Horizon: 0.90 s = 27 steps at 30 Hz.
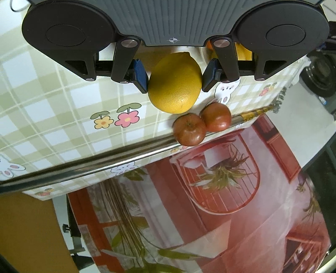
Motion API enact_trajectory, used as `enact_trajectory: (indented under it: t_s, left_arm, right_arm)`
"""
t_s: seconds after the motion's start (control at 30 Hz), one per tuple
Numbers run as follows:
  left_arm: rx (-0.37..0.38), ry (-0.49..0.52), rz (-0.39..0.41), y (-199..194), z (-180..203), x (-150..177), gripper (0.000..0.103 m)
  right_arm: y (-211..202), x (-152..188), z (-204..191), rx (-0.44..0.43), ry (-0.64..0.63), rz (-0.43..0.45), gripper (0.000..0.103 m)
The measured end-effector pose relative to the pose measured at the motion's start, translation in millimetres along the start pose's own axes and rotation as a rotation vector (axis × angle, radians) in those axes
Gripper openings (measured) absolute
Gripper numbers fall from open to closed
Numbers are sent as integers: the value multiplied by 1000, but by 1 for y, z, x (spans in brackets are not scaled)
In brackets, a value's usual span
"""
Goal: Organize fruits
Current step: 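Lower the mandarin onto the plate and open the left tool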
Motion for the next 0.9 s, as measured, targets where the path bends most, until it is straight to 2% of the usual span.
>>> enact_trajectory:
  t_s: [0.37, 0.9]
  left_arm:
    - [63, 11, -119, 33, 18, 5, 39]
    - [127, -143, -148, 63, 16, -8, 39]
  right_arm:
    - [-22, 5, -25, -55, -36, -13, 52]
    - [-30, 5, -18, -52, -26, -1, 52]
Point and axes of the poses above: each gripper's, at about its wrist camera, not at the fingertips, and y roughly the way its jaws point, z to its right, x to its underside, the point moved 3 cm from there along y, roughly the way its jaws point, and after that the axes turned 5 degrees about -x, right-handed, at the moved point
